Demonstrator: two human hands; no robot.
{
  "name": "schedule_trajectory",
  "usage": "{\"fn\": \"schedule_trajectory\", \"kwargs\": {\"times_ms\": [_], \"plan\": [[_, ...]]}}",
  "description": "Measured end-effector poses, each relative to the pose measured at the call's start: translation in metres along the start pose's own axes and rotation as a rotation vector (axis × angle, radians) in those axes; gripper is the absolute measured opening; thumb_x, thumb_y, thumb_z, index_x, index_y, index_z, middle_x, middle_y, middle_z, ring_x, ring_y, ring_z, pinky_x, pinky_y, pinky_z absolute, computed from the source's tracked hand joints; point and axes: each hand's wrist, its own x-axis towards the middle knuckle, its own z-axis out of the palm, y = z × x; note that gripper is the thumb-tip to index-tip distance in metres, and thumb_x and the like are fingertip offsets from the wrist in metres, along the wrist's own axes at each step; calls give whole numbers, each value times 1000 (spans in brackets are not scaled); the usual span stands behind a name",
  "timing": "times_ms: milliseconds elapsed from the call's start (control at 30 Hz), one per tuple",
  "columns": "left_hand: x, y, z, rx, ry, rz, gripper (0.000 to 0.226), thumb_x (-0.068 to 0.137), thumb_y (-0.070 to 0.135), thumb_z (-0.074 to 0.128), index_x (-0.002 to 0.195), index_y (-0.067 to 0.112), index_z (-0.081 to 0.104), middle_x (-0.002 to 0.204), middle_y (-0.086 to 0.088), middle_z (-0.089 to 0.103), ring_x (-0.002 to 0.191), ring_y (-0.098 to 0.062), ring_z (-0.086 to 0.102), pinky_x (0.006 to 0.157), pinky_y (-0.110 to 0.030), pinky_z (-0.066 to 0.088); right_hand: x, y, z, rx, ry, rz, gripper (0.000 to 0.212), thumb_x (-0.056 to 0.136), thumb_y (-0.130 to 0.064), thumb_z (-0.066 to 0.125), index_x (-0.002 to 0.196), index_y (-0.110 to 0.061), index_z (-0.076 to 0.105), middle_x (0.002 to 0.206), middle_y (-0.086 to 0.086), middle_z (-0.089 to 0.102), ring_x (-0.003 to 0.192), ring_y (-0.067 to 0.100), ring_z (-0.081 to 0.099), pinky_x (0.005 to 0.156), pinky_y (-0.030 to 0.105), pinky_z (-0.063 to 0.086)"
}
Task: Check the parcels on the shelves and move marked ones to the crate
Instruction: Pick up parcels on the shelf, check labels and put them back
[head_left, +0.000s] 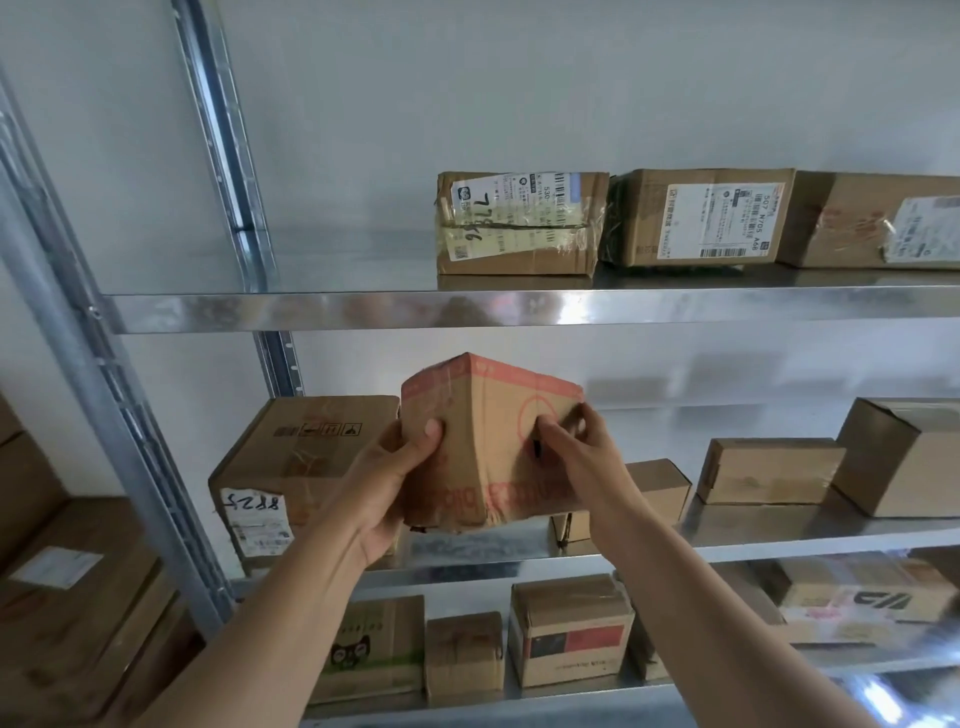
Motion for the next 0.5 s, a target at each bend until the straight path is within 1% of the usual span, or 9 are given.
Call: {"fn": "schedule_trajectory", "kwargs": {"times_ms": [67,100,133,200,233,267,367,433,500], "plan": [[-2,1,3,-2,-9,-15,106,34,50,99,128,16,63,113,-9,74,107,-29,69,72,-40,59,-3,3,7,-16,-41,24,62,88,-62,65,139,-32,47,136,4,54,118,25,59,75,32,51],[-3,1,5,3,-2,-13,102,37,49,99,127,16,64,114,-10,74,106,-29,70,74,-42,59,-3,6,9,-15,-67,42,74,80,-73,64,141,-36,46,140,4,52,122,26,57,79,35,53],[-3,1,8,16,14,-3,94,43,47,98,125,17,65,115,-10,74,108,-30,69,78,-46,59,-3,7,10,-2,-98,57,73,79,-78,60,139,-39,46,140,5,52,124,27,57,79,37,56],[-4,0,15,60,62,38,70,60,39,91,123,20,66,114,-7,75,111,-30,67,88,-51,56,-9,3,13,20,-161,110,50,95,-71,44,136,-43,47,132,4,59,120,30,63,59,33,61],[-4,0,19,84,85,59,63,64,36,86,122,22,65,113,-4,75,111,-28,67,88,-50,56,-11,2,13,13,-194,139,44,98,-69,36,136,-49,46,127,-2,63,116,30,67,50,30,60],[-4,-1,22,98,106,74,59,67,35,83,122,23,64,112,-2,75,110,-26,67,85,-47,56,-13,0,13,8,-215,156,43,98,-70,31,135,-54,45,123,-8,66,112,28,70,48,29,58],[-3,-2,26,121,134,111,57,71,36,82,123,27,61,114,1,73,107,-21,67,79,-39,56,-20,-6,10,51,-266,143,46,96,-74,30,134,-57,49,121,-9,68,109,25,71,64,39,61],[-2,-3,28,166,146,140,60,72,37,84,125,27,59,115,2,73,107,-20,68,82,-40,58,-27,-13,9,112,-292,148,53,90,-78,35,132,-53,56,118,-10,71,106,22,70,76,47,64],[-1,-5,30,215,155,169,63,73,38,84,129,28,56,117,2,72,107,-19,69,86,-44,59,-31,-15,10,147,-297,133,56,84,-78,47,130,-49,60,116,-10,74,106,21,71,84,53,62]]}}
